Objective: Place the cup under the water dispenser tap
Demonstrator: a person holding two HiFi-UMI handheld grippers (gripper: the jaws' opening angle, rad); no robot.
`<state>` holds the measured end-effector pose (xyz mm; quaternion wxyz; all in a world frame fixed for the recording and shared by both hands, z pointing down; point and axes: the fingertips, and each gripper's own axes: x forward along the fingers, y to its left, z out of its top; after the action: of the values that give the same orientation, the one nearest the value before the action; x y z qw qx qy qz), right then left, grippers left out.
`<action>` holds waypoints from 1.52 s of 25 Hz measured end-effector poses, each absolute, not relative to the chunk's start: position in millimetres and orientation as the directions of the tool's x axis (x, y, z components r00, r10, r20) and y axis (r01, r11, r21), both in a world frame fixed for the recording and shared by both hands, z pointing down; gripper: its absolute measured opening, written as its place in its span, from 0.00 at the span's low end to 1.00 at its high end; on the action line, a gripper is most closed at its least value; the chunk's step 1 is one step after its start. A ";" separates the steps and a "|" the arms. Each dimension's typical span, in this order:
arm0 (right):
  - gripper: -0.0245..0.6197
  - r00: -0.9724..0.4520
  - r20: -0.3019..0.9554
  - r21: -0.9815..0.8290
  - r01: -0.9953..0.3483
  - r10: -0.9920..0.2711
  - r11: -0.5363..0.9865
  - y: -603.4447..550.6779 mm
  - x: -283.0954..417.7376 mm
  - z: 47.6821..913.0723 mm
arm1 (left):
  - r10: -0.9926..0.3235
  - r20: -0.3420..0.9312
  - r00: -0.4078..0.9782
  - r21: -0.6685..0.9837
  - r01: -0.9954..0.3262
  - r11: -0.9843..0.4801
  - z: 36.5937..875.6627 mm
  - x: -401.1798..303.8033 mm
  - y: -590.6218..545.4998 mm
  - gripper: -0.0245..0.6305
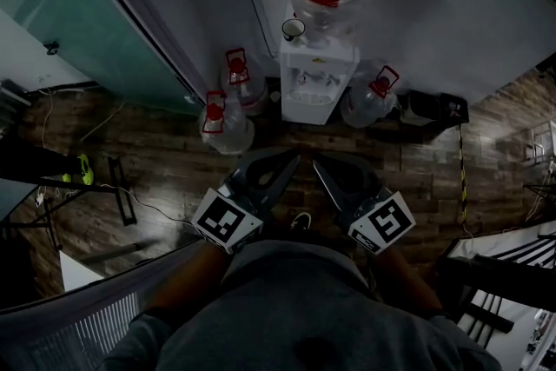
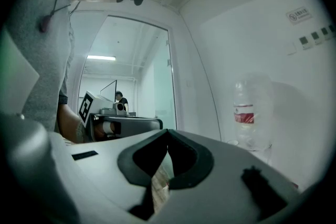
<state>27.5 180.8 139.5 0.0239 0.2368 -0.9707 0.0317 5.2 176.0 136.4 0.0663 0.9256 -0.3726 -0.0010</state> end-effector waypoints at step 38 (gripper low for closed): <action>0.06 -0.725 0.190 -0.010 -0.676 -0.662 0.737 -93.1 -47.3 202.1 | -0.519 0.062 0.852 0.199 -0.520 -0.830 197.0 -86.5 -93.6 0.05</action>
<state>-47.3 -93.1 202.1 0.0870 0.3605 -0.9279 0.0392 -86.5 -93.6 197.0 0.1045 0.9567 -0.2717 0.0025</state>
